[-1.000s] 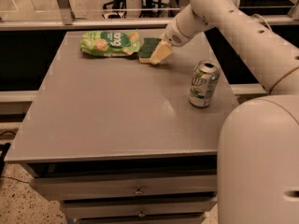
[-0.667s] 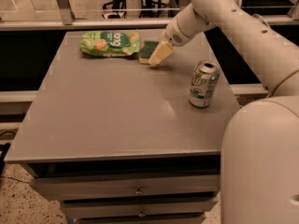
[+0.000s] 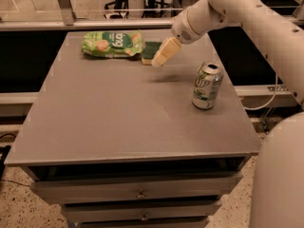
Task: Move sponge near green rice chip bag
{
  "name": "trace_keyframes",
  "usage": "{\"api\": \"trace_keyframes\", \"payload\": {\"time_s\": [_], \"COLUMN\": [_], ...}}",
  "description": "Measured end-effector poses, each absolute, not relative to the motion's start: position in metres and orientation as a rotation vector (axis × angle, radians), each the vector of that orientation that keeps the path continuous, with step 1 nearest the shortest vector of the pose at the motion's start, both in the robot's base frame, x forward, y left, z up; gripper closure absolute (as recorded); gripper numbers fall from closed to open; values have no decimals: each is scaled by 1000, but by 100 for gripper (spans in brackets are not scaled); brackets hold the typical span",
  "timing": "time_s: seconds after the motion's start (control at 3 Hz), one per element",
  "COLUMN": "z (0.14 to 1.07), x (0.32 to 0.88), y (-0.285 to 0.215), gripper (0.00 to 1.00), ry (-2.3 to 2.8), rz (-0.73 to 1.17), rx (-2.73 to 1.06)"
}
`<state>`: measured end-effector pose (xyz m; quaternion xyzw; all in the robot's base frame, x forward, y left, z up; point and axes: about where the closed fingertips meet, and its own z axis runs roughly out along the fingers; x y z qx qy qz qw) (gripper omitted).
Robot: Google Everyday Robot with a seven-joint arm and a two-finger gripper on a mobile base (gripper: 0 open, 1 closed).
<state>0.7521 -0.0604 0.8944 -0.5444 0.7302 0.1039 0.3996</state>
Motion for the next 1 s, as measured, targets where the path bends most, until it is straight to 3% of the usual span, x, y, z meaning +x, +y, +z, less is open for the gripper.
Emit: {"api": "trace_keyframes", "payload": {"time_s": [1.0], "z": [951], "x": [696], "y": [-135], "gripper": [0], "ry": [1713], "rz": [300], "rx": [-1200]}}
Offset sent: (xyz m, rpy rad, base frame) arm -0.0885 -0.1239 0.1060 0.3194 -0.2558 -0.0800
